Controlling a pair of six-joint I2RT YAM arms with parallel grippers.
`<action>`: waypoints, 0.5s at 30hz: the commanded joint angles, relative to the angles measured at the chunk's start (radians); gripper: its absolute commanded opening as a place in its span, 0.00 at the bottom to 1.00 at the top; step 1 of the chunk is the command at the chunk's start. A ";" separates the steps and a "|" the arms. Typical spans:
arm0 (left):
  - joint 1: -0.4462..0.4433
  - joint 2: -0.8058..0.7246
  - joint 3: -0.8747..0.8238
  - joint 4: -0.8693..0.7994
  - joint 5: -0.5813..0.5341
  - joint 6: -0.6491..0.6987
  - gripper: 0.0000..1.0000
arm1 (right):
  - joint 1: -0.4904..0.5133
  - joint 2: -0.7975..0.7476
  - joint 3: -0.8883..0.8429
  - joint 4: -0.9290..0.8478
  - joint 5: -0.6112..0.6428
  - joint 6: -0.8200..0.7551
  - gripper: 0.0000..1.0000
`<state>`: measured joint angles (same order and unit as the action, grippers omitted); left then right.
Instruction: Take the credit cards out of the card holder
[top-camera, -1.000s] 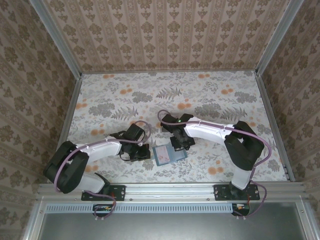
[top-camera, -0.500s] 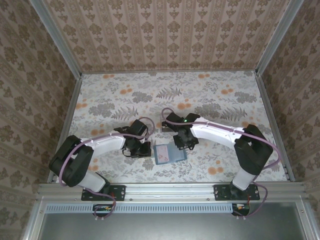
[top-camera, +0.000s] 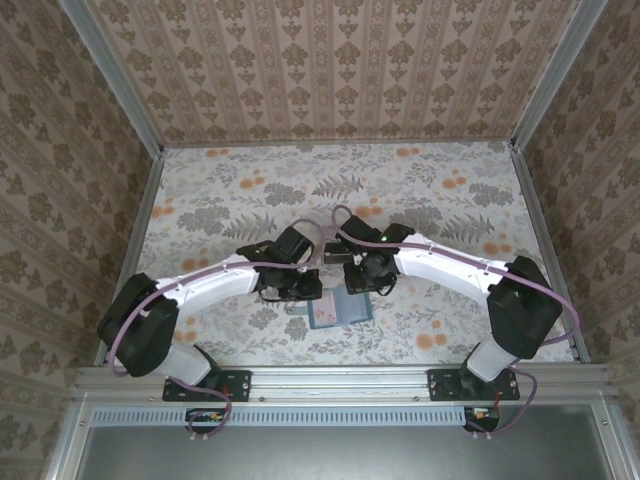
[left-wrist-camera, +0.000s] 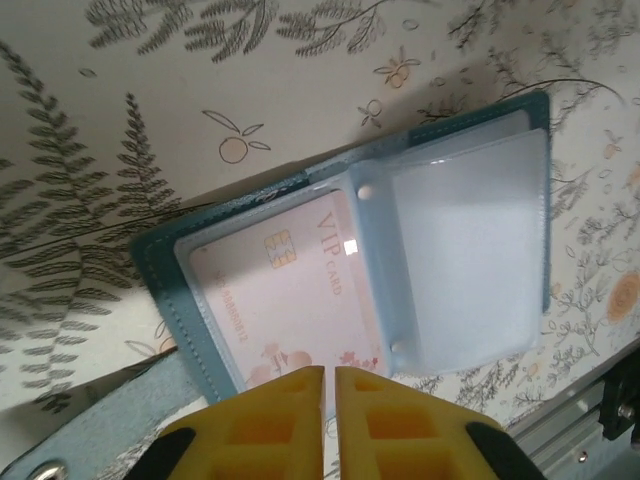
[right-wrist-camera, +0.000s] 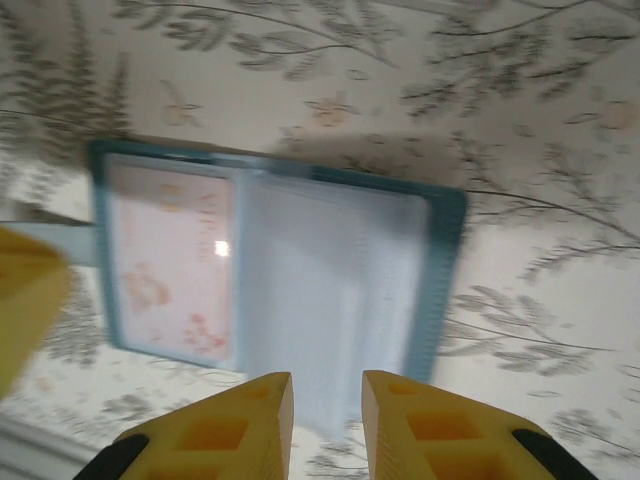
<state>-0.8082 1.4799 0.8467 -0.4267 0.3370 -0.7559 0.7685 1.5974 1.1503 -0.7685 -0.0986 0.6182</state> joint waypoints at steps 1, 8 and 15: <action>-0.004 0.034 -0.005 0.035 0.006 -0.041 0.10 | -0.007 0.004 -0.046 0.137 -0.200 0.049 0.26; -0.005 0.070 -0.033 0.065 0.014 -0.046 0.08 | -0.019 0.091 -0.088 0.227 -0.273 0.061 0.25; -0.003 0.081 -0.041 0.053 0.007 -0.037 0.07 | -0.067 0.119 -0.151 0.226 -0.202 0.032 0.23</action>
<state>-0.8112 1.5574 0.8120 -0.3653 0.3405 -0.7868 0.7177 1.7027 1.0256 -0.5522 -0.3218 0.6601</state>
